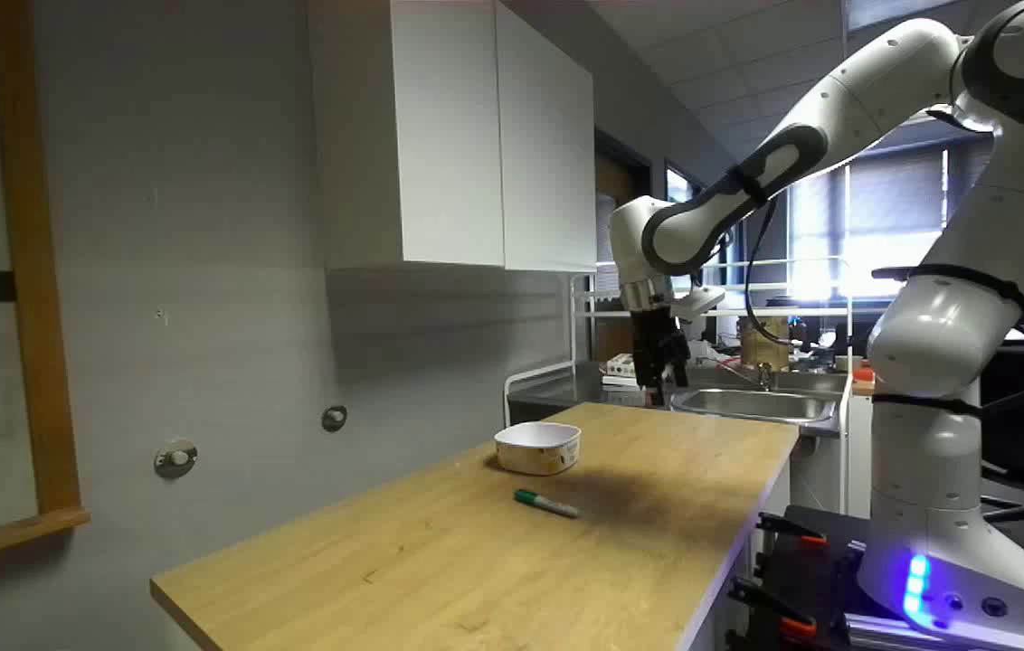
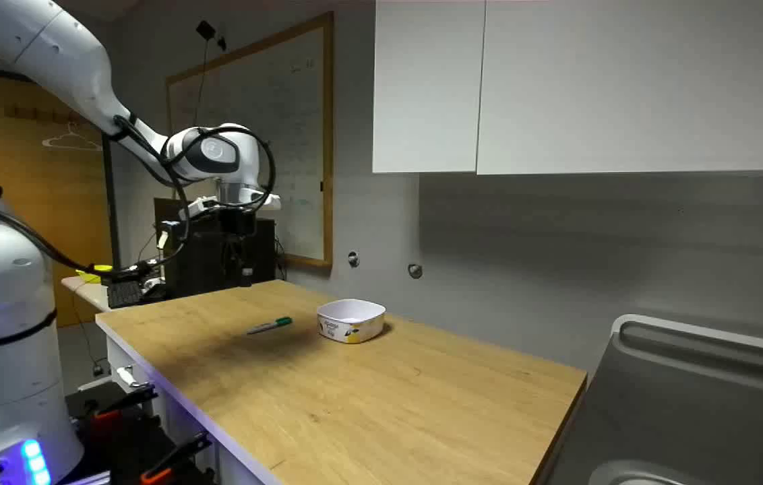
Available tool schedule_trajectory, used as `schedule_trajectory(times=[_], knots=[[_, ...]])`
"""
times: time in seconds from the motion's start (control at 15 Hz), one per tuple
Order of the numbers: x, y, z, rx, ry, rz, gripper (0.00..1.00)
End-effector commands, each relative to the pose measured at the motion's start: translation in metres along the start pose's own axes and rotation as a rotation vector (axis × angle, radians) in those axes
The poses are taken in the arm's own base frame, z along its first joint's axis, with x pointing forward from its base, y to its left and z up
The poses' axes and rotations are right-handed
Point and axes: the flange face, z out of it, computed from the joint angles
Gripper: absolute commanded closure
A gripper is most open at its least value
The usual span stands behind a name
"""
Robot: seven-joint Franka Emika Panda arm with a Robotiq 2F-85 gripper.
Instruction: Put the marker inside the bowl
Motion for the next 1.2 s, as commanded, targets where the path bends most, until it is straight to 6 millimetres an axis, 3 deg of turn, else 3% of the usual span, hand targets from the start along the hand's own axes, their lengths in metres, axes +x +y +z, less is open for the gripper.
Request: schedule_trajectory(times=[0.0, 0.67, 0.87, 1.13], knots=[[0.000, 0.000, 0.000, 0.000, -0.001, 0.000, 0.00], [0.002, -0.001, 0.000, -0.002, -0.003, -0.005, 0.00], [0.010, -0.021, 0.009, -0.030, -0.018, -0.028, 0.00], [0.012, -0.077, 0.029, -0.118, -0.035, -0.118, 0.00]])
